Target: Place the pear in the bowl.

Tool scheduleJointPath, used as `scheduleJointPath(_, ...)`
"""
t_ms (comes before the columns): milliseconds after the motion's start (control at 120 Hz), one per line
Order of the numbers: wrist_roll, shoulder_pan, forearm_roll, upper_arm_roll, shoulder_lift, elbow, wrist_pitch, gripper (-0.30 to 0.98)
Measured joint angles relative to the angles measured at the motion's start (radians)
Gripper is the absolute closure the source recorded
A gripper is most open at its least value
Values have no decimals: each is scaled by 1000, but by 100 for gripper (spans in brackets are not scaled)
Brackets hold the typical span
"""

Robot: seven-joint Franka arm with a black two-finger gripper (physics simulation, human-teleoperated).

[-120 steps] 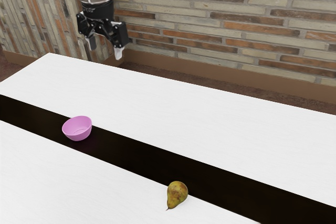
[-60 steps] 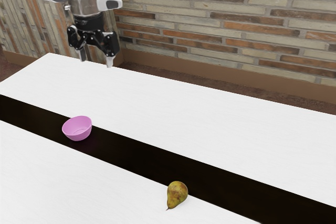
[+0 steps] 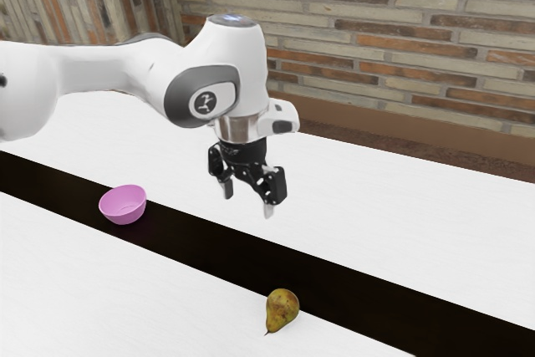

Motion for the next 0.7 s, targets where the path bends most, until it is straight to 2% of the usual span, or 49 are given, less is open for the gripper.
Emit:
scheduleJointPath(208, -28, 117, -6, 1, 64, -43, 108, 0)
scheduleJointPath(442, -48, 107, -9, 1, 148, -50, 193, 0)
scheduleJointPath(700, -65, 105, -14, -67, 135, -141, 267, 0)
